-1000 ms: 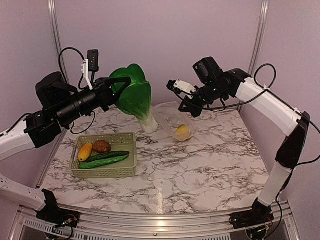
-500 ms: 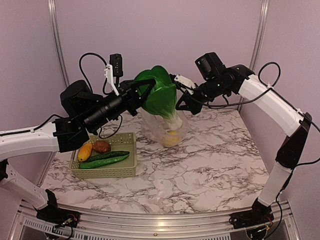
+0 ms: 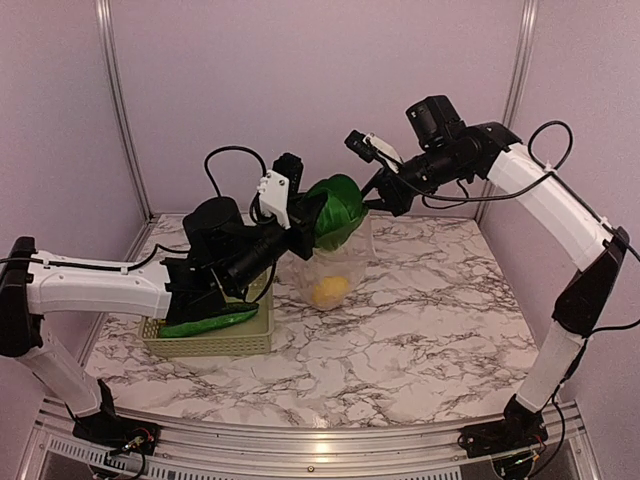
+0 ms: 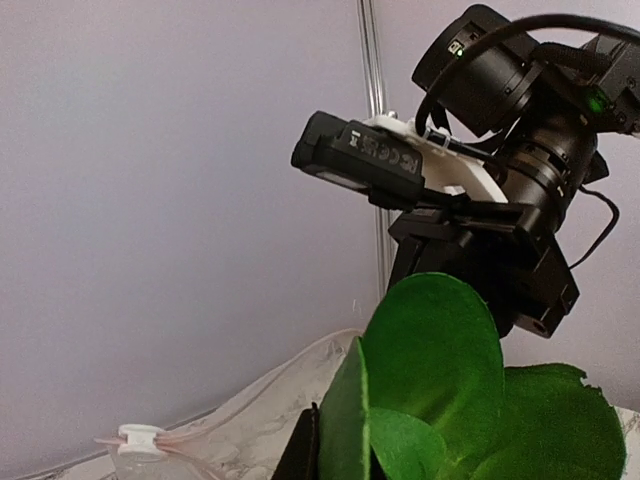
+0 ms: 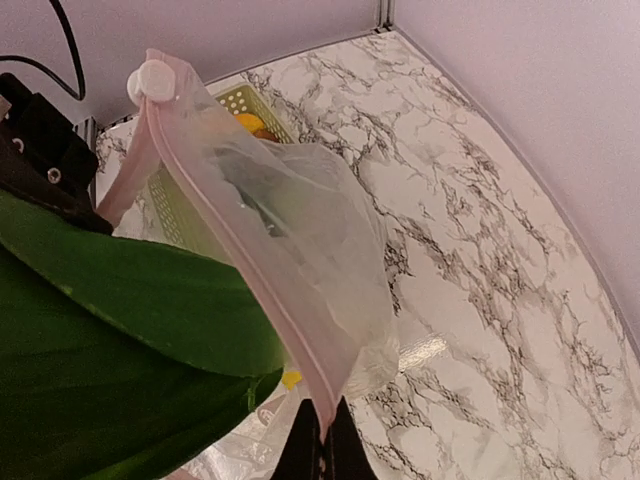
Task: Place the food in the zip-top bag and seal the zipper
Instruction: Place the fake vegetable in the zipper food storage bag.
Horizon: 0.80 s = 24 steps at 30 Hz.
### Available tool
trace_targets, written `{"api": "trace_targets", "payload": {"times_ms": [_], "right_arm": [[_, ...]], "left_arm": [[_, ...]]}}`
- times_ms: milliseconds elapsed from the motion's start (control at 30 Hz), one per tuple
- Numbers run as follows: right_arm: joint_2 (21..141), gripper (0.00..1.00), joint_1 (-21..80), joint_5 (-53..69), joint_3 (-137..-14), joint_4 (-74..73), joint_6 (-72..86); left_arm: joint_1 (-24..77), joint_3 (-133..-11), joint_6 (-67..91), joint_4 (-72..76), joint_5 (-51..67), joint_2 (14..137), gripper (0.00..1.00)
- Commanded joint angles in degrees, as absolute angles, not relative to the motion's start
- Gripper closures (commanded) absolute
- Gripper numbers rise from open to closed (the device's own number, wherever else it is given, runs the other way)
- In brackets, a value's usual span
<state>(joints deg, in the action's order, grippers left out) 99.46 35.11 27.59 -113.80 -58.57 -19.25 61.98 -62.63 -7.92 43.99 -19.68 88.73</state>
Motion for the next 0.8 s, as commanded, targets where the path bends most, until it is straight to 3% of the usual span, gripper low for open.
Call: {"api": "trace_targets", "payload": {"times_ms": [0, 200, 233, 333, 433, 567, 767], "right_arm": [[97.6, 1.0, 32.5, 34.4, -116.0, -59.2, -17.3], [97.3, 1.0, 32.1, 36.1, -115.2, -59.3, -17.4], [97.3, 1.0, 32.0, 36.1, -115.2, -59.3, -17.3], [97.8, 1.0, 31.5, 36.4, -115.5, -59.0, -16.8], [98.9, 1.0, 31.1, 36.2, -115.6, -58.6, -16.4], [100.8, 1.0, 30.3, 36.3, -116.0, -58.4, -15.9], [102.0, 1.0, 29.7, 34.0, -116.6, -57.8, -16.5]], "left_arm": [[62.8, -64.3, -15.2, 48.9, -28.8, 93.8, 1.0], [62.8, -71.6, -14.4, 39.3, -38.3, 100.5, 1.0], [62.8, -73.3, -13.3, 36.7, -40.4, 101.4, 0.94], [62.8, -77.6, -10.7, 30.3, -42.9, 102.0, 0.49], [63.0, -78.2, -9.5, 29.5, -39.2, 99.7, 0.3], [63.7, -81.0, -7.5, 27.8, -37.2, 96.8, 0.2], [65.4, -81.3, -4.2, 24.5, -36.9, 91.3, 0.19]]}}
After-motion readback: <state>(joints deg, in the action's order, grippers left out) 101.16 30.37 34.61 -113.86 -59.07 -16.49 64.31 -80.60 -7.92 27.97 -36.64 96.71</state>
